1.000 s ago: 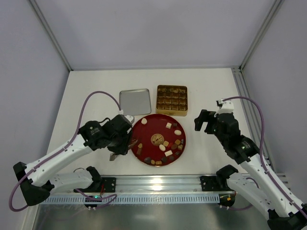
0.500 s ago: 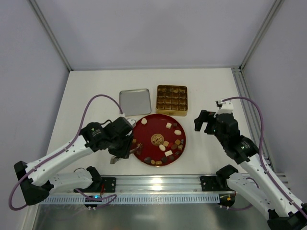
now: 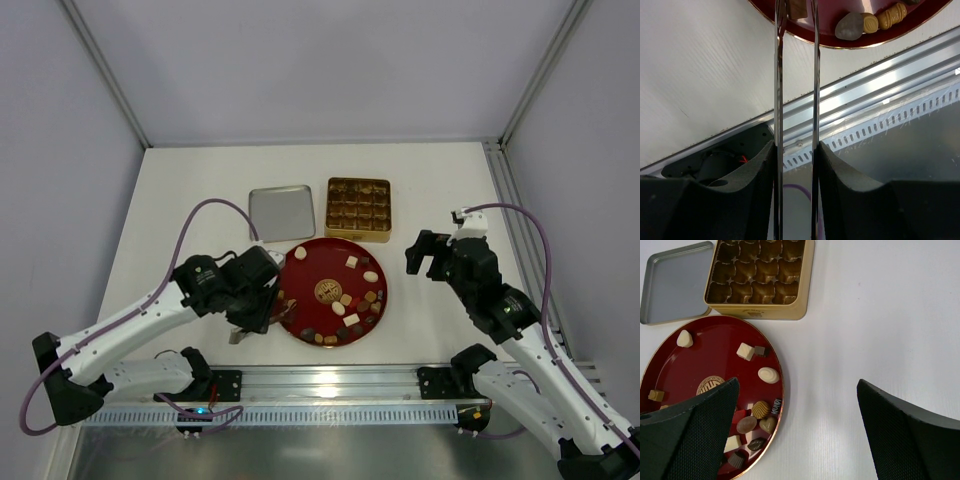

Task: Pack the chocolate

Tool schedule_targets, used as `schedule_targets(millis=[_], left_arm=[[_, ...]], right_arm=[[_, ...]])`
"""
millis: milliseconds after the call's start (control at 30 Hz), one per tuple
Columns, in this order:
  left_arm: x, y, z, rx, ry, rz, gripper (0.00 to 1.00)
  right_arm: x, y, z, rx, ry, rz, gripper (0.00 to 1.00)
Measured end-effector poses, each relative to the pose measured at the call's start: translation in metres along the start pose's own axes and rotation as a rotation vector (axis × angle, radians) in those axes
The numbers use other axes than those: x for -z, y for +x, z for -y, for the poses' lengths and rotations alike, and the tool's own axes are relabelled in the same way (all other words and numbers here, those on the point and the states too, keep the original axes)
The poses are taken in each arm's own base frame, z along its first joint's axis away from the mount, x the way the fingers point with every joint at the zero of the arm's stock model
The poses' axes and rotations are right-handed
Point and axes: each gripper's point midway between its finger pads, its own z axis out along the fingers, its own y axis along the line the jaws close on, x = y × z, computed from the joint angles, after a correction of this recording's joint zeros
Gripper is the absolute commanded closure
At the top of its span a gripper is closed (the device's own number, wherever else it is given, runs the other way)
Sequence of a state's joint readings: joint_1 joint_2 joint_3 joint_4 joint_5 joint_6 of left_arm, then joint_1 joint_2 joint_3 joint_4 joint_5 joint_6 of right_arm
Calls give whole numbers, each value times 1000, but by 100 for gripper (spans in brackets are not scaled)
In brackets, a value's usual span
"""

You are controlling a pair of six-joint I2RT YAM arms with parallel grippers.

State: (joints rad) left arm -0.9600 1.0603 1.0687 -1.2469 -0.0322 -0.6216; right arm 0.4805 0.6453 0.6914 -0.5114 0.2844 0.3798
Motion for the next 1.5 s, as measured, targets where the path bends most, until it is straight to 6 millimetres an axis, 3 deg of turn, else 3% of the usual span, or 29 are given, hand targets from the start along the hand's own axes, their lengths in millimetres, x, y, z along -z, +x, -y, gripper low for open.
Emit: schedule_targets(millis=[600, 967, 1500], left_arm=[[-11, 5, 2, -25, -27, -54, 64], [-12, 7, 5, -41, -32, -68, 77], [13, -18, 16, -39, 2, 18, 79]], right_arm=[[1, -1, 0, -1, -2, 5, 0], [1, -1, 0, -1, -2, 5, 0], [1, -1, 0, -1, -2, 5, 0]])
